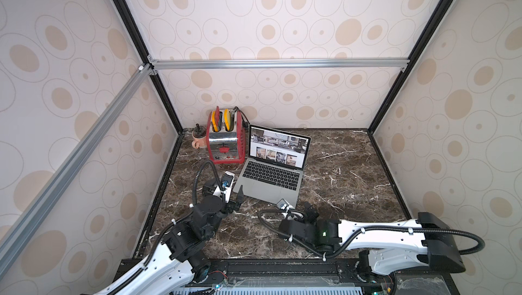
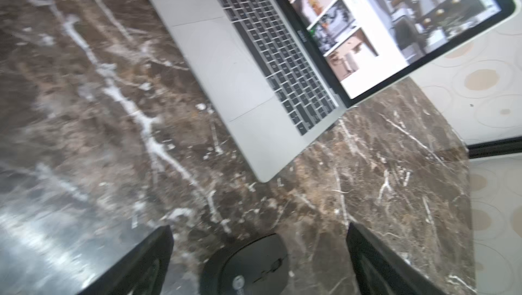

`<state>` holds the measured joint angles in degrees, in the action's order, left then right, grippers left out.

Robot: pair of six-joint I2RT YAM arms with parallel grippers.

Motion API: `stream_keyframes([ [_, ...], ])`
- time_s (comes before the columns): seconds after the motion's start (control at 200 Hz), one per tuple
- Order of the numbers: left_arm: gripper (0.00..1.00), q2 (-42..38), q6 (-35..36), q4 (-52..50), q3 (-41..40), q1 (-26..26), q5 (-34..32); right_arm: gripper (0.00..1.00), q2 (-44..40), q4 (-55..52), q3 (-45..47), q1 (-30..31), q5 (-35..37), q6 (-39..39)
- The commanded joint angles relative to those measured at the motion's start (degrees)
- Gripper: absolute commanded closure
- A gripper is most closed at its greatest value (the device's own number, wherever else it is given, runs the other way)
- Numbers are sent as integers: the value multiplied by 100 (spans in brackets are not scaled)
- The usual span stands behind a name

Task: Insert the wireless mouse receiver into the laptop
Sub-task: Reset both arms

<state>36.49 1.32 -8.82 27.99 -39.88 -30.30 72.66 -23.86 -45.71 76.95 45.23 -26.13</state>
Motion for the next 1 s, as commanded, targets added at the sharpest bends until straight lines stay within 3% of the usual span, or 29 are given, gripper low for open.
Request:
stream_keyframes([
  [0.0,6,698,72,1286,-421,1506,644,0,-658,1479,848,-1590,-33,1598],
  [0.07,5,1315,-137,1806,-566,2331,1223,0,-1005,2853,1545,-2420,-439,2549],
  [0.155,5,2209,237,2184,-359,2431,1092,0,-968,4513,2175,-3182,-784,3854],
  [0.29,8,3497,462,3313,-379,2768,1531,0,-430,4660,1807,-4797,-1470,3443],
  [0.541,12,4441,544,4505,-161,3652,2883,0,713,6902,2473,-6545,-2913,3494],
  [0.661,10,4907,-2,5322,-357,4137,3052,0,1200,7271,2475,-7054,-3304,3128],
  [0.701,1,5092,-15,5618,-408,4145,3059,0,1479,7641,2471,-7122,-3427,3137],
  [0.801,1,5157,-167,5544,-334,4184,2872,0,1483,6882,2168,-7259,-3416,2882],
  [0.996,1,5214,-242,5371,-199,4225,2835,0,1622,6876,2106,-7314,-3675,2972],
])
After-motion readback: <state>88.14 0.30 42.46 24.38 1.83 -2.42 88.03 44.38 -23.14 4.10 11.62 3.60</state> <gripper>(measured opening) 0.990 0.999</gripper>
